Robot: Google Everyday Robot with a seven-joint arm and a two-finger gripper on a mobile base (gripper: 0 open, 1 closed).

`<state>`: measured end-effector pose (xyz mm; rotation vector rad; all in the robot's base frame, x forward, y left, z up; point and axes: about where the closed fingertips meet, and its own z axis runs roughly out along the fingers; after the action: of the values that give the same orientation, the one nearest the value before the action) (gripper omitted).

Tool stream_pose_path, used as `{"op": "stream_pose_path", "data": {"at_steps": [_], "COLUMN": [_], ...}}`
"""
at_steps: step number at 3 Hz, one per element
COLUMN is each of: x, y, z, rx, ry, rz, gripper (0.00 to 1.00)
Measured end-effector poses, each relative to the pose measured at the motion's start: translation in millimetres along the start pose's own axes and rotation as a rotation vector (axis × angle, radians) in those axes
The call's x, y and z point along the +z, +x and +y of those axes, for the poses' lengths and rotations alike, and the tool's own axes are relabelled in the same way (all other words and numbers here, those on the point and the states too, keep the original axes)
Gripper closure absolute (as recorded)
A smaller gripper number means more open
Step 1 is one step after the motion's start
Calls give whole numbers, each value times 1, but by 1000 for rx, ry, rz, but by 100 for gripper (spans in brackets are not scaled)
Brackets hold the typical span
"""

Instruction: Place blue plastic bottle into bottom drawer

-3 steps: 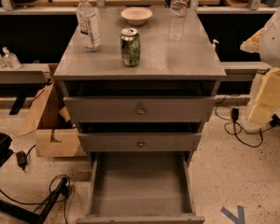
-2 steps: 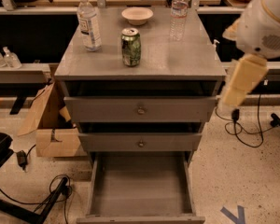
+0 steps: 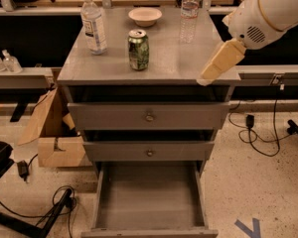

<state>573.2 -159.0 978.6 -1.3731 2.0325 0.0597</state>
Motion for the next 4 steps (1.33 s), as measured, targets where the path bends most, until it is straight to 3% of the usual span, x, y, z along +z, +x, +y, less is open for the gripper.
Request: {"op": "stream_pose_path", "data": {"at_steps": [1, 2, 4], "x": [28, 29, 36], "y": [-24, -41, -42], "z": [-22, -42, -49], "rx": [34, 42, 66], "ry": [39, 111, 119], "rz": [-191, -269, -294], "gripper": [0, 0, 0]}}
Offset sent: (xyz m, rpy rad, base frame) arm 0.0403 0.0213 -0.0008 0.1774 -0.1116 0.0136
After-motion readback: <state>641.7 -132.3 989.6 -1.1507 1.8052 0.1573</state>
